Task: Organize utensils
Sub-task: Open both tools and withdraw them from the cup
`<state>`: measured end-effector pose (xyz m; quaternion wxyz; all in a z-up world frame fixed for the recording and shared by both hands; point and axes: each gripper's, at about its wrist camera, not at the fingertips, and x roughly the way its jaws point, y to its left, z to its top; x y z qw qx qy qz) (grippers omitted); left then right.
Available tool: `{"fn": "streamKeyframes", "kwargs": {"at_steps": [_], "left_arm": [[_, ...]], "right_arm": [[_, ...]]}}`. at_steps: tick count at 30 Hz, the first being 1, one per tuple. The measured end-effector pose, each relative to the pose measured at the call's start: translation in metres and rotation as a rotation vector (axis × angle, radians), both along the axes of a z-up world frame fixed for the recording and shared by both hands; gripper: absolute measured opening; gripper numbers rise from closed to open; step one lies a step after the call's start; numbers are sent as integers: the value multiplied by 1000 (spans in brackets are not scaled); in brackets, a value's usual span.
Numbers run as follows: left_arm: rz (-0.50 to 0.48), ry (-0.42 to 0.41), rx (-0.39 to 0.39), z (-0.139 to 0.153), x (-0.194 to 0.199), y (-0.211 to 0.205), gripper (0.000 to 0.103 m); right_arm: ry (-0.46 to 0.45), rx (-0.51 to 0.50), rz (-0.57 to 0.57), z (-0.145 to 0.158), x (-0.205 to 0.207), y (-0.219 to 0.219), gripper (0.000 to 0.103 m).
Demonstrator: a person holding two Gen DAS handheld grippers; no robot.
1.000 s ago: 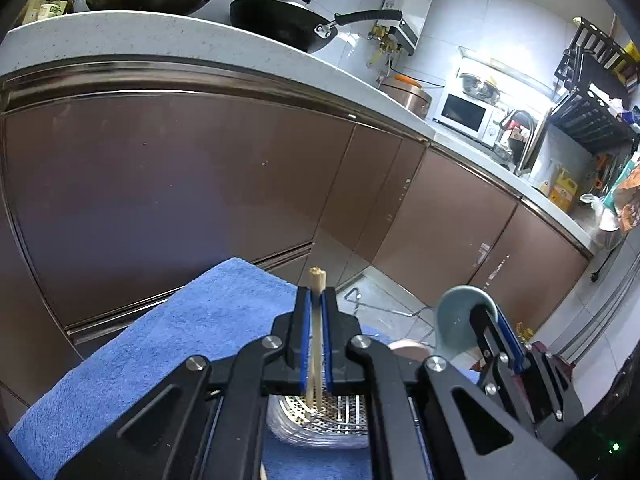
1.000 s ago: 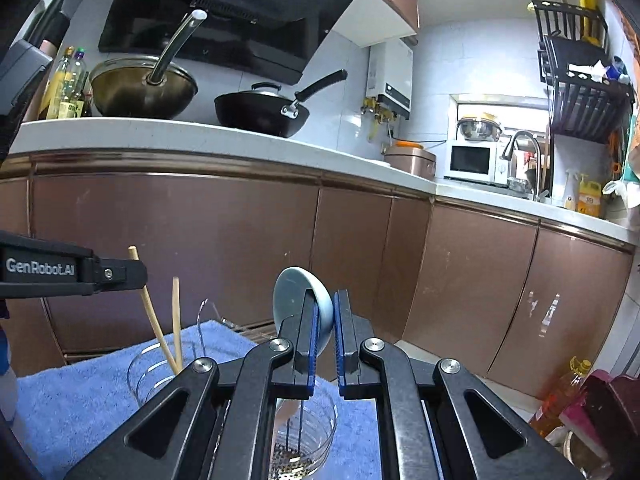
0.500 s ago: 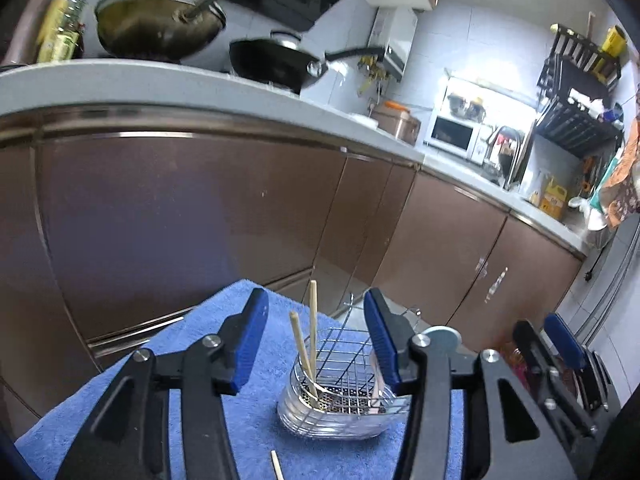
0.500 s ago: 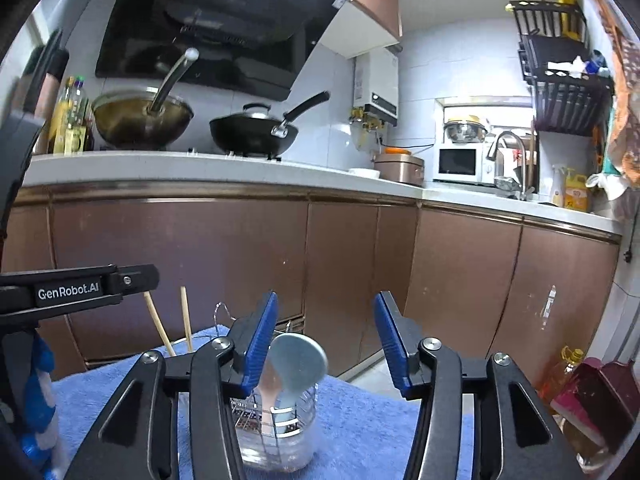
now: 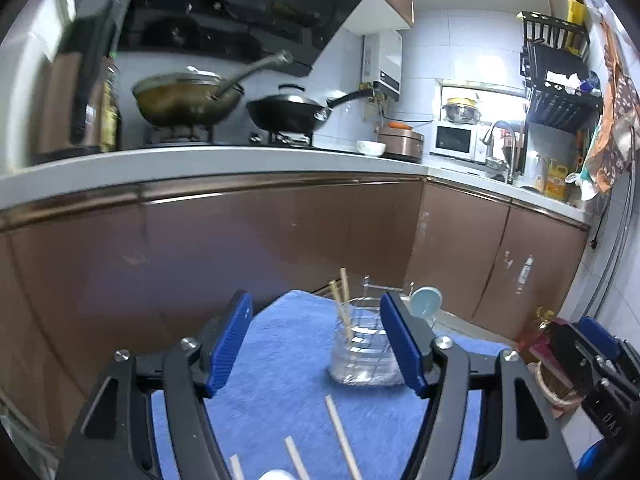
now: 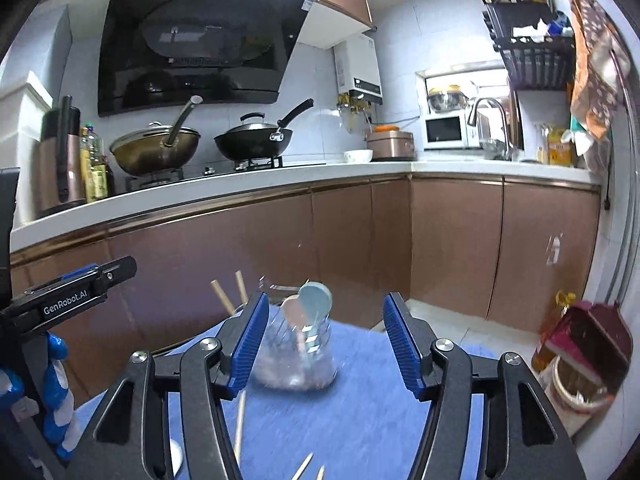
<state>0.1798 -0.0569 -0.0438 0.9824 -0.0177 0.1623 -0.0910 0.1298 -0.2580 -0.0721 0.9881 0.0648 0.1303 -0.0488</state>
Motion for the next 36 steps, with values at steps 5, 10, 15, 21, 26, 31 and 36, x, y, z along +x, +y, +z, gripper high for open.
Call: {"fn": "streamKeyframes", "kwargs": {"at_steps": [5,10,15,21,26,31,36], "left_arm": [[46,-38,70,5,-49,17,66],[72,-41,77,6,-83,31,68],[91,-41,84,8,-103,39,68],[99,-49,94,11,-120,45,68],[104,-54,92,14,-131,51,68],[105,-54,93,13,-139,57,68],[105,-52,92,12,-142,58,68]], "right_arm": [[15,39,28,1,-36,8,59],[10,43,53,5,-64,18,59],[-5,44,66,9,-83,23,59],[-15,60,78,9,-98,26,59],[-8,64,90,4,-106,30,59],[0,59,102,1,-112,33,59],[-2,54,106,2,-117,34,59]]}}
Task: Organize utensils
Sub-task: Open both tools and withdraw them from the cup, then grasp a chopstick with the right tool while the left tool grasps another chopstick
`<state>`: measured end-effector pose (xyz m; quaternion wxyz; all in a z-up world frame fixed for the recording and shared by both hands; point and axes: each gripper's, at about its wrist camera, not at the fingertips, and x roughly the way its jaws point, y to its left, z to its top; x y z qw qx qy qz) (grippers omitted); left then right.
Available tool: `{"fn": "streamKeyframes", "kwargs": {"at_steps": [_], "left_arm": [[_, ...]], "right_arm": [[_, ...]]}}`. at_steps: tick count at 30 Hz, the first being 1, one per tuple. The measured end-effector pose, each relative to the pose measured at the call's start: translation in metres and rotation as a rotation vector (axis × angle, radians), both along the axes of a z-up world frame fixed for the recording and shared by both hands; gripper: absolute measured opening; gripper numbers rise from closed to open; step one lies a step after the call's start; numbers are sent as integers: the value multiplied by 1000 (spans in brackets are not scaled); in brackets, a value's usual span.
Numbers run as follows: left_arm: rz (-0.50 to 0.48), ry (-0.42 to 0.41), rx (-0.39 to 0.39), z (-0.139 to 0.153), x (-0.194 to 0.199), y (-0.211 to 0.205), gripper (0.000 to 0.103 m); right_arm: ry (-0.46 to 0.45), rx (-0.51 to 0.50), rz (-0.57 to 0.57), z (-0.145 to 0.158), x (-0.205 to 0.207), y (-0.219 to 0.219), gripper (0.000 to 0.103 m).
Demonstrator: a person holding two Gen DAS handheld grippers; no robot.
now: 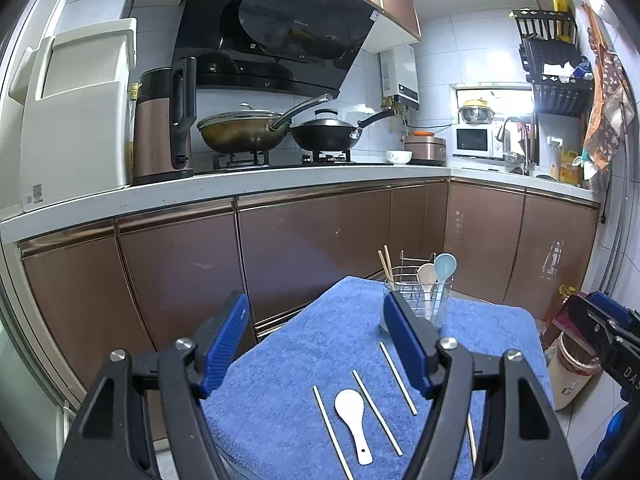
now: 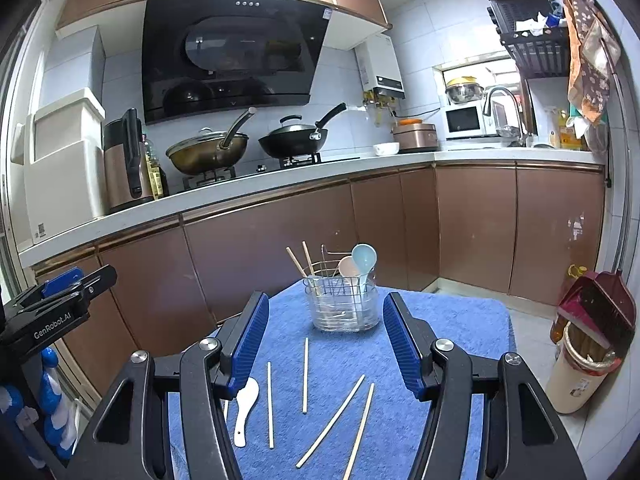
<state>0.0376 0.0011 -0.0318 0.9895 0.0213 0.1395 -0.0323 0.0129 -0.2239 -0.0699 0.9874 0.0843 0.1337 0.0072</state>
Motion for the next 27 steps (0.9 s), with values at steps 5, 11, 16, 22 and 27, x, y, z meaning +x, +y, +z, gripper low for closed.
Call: {"fn": "streamKeyframes", "kwargs": {"at_steps": [5,11,16,22,27], "left_arm": [[1,5,-6,-1,-5,4,68],[8,12,-11,-1,-7,9,68],[16,21,-6,-1,-2,11,68],[-16,94,-58,-5,14,14,68],[-74,230,-130,-16,43,12,68]], "right_arm": [[2,-4,1,1,-2,1,59],[7,-7,6,2,-1,1,59],[27,-7,11,-2,5,0,59],[73,12,10,-8,13,-11,59],[121,39,24,-15,24,-30,59]]}}
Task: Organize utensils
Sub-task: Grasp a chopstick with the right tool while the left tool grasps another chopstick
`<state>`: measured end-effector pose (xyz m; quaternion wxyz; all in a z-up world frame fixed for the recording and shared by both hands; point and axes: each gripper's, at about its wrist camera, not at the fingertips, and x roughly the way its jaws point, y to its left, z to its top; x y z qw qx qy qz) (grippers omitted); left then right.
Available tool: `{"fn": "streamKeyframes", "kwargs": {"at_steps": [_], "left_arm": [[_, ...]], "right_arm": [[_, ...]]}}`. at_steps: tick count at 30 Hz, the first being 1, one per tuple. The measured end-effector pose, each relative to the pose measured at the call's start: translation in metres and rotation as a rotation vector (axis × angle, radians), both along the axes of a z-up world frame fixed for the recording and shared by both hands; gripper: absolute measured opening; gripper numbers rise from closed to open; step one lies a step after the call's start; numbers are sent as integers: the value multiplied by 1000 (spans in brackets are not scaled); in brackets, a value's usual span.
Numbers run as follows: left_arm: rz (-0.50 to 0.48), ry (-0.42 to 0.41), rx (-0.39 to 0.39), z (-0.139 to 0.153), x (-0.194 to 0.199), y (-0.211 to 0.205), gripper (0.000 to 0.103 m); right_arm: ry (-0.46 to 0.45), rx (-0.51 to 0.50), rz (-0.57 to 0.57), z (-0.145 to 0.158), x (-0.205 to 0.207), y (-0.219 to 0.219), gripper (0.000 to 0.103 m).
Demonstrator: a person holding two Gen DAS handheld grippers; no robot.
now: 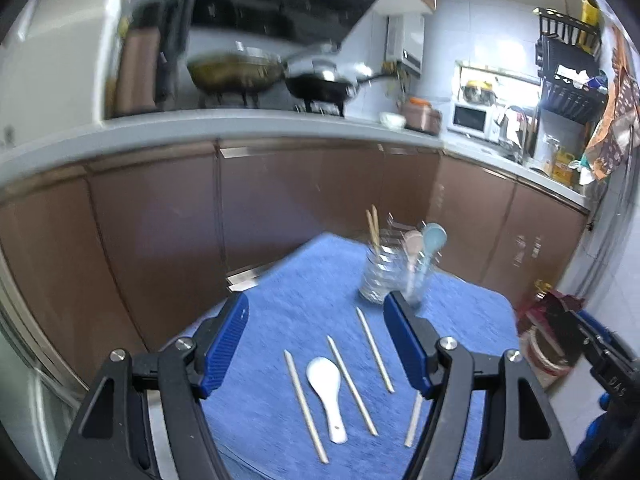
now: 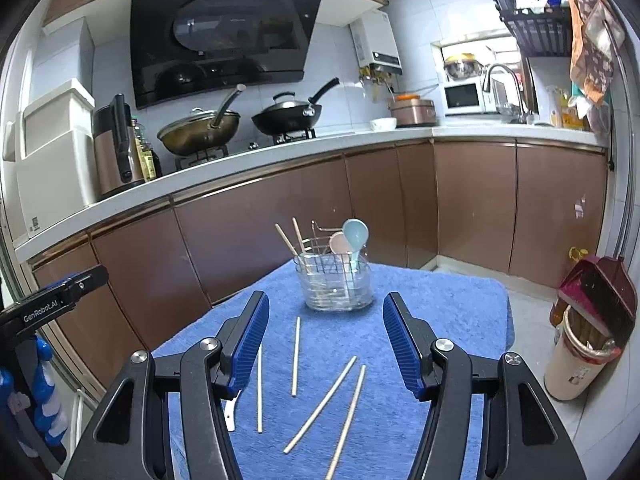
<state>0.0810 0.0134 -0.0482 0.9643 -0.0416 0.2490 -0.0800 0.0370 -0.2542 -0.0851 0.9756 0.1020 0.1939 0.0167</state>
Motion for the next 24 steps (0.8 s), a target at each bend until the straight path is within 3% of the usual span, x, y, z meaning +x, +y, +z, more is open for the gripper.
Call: {"fn": "streamKeyframes", "kwargs": {"at_steps": [5,10,15,19,24], "left_arm": [[-54,155,-84,-19,34,-9,68],[-60,311,-119,-51,79,-25,65],[-75,485,-128,-92,131,-46,51],[-61,603,-139,-128,165,-55,45],[-41,686,-122,-156,192,-61,37]], "right_arm": [[64,27,33,-16,17,-18,58],[144,31,89,-38,34,-37,53],[244,67,152,-66,62,-49,49],[328,156,216,-93,85,-59,44],[440,226,257,-128,119,-62,33]]}}
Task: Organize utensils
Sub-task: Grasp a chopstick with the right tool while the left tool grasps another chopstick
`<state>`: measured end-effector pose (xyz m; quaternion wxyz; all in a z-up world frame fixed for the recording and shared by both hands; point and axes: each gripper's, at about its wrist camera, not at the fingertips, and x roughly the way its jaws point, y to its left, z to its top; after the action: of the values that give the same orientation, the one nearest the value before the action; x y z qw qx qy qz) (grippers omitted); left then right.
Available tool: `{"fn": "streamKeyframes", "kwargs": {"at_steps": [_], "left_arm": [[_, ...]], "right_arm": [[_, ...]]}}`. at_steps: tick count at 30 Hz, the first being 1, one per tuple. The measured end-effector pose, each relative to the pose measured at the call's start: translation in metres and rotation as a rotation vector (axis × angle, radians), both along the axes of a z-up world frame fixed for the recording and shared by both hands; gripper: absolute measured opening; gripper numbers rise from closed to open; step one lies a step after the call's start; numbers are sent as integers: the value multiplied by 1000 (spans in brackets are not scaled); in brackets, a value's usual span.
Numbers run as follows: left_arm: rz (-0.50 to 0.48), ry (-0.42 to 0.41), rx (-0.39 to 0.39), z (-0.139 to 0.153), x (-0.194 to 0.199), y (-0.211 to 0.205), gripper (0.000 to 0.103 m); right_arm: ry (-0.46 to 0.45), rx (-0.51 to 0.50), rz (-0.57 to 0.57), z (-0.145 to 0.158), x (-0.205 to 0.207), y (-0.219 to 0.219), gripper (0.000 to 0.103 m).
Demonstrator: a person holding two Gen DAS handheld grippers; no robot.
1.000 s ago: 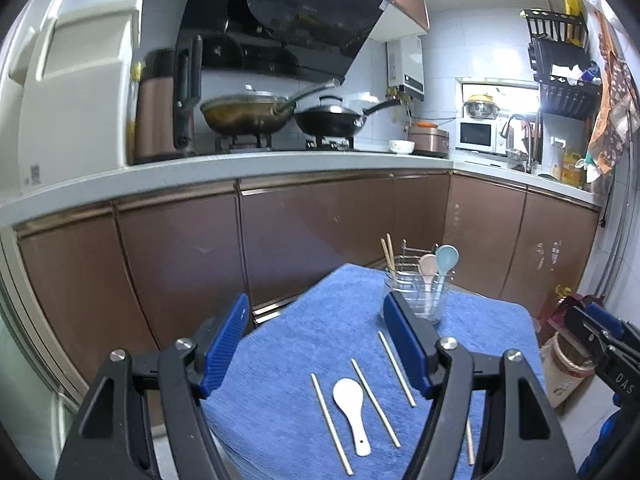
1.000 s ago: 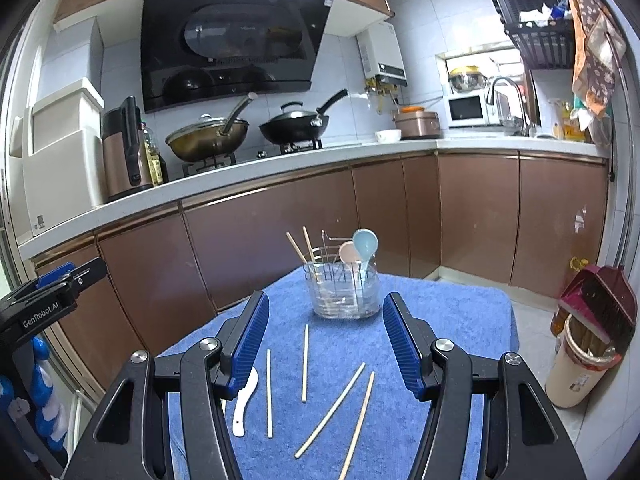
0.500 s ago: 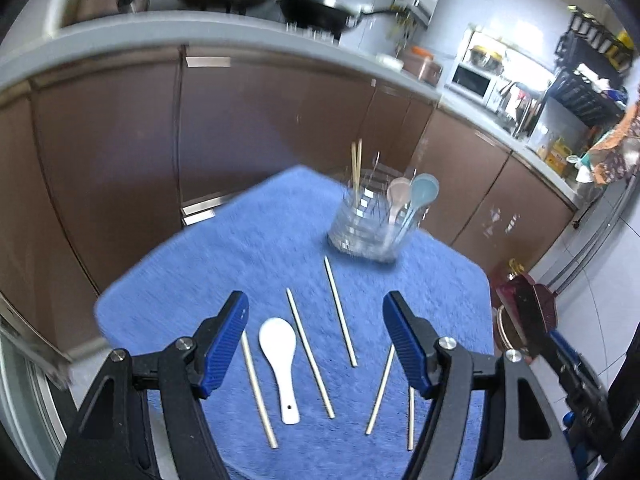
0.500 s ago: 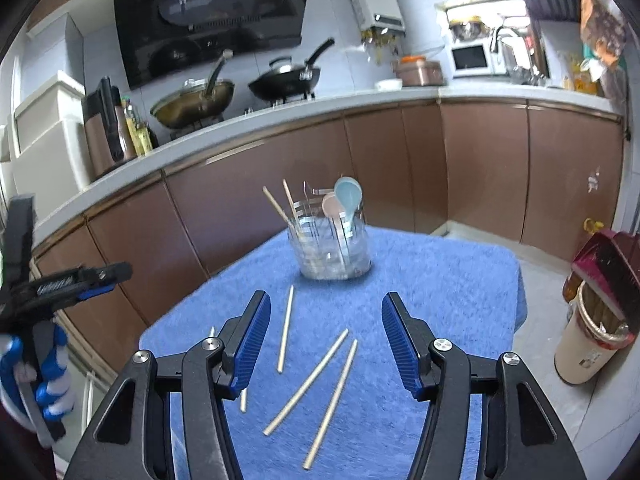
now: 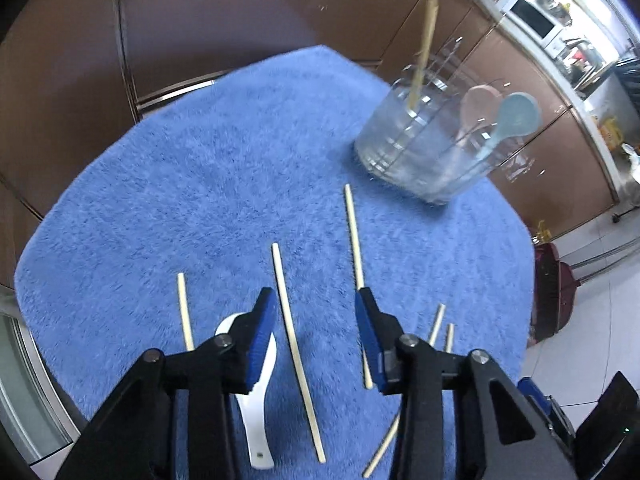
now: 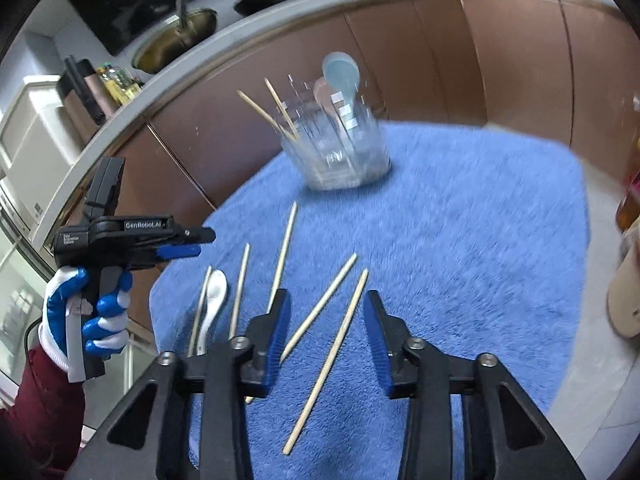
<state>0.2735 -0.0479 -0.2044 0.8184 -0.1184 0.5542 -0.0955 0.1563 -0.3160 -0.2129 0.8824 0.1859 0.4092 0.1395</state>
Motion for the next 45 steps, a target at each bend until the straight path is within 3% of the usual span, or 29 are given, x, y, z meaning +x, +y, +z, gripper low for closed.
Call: {"fn": "streamKeyframes", "kwargs": {"at_steps": [6,9,18,23,29,35,38,45], "left_arm": [[-15,67,38,-16,25,-3,31],[-13,110,39,-25,34,-1,28],[-38,216,44,-57,59,-4,18],[-36,231,27,-60,64,-2,16],[-42,209,26,-60,64,0,13],[-18,208,-40,-63,62,14,5],[-6,206,-133,-61,61,25,5],[-57,71,-172,-25,34,36,4]], "right_arm": [[124,41,21,-38,38,5,24],[174,11,19,-49,55,12,22],[260,-86,23,-62,79,30,18],[296,-118,22,-62,91,36,17],[362,-197,20,-62,107,49,9],[407,-250,-5,-62,118,59,7],[396,-245,-26,-60,117,59,6],[293,-238,-38,-27,84,55,5]]}}
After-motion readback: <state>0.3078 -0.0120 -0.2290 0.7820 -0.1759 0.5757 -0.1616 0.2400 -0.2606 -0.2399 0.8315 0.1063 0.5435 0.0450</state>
